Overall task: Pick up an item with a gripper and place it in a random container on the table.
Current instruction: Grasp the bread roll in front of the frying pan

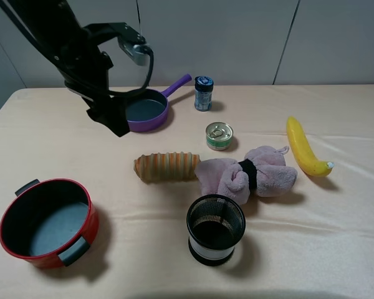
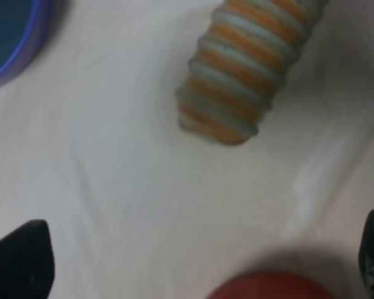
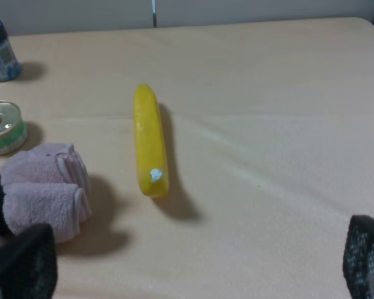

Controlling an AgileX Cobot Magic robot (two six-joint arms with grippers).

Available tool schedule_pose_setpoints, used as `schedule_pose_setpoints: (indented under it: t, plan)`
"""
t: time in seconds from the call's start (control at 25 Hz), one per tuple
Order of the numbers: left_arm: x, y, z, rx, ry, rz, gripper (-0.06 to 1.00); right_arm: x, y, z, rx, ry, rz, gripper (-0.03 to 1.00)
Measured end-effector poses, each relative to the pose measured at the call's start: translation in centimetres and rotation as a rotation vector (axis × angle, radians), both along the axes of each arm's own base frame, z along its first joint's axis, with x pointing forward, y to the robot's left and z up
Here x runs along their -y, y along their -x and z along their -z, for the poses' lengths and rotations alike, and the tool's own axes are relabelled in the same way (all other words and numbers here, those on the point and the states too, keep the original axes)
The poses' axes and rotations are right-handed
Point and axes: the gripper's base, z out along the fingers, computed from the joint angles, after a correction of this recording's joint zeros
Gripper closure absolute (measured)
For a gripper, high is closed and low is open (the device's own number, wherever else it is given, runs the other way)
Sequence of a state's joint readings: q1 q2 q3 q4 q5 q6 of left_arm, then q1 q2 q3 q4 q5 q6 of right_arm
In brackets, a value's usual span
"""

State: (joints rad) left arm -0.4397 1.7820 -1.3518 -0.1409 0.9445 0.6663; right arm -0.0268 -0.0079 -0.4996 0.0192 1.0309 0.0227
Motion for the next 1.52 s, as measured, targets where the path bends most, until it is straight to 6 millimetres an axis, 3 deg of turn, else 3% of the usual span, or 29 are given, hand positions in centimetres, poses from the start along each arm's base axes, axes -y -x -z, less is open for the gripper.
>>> schedule_pose_setpoints:
  t: [0.48,0.72,1.52]
  plan:
    - [6.9,-1.2,5.4,-0.034,-0.111,0.224,-0.05,0.0,0.0,0.0,0.0,0.0,0.0,0.27]
    - [9.1,-1.7,7.7,-0.042,-0.126,0.308,-0.05,0.0,0.0,0.0,0.0,0.0,0.0,0.27]
    - [10.4,-2.7,13.8,-0.043,-0.134,0.362,-0.05,0.0,0.0,0.0,0.0,0.0,0.0,0.27]
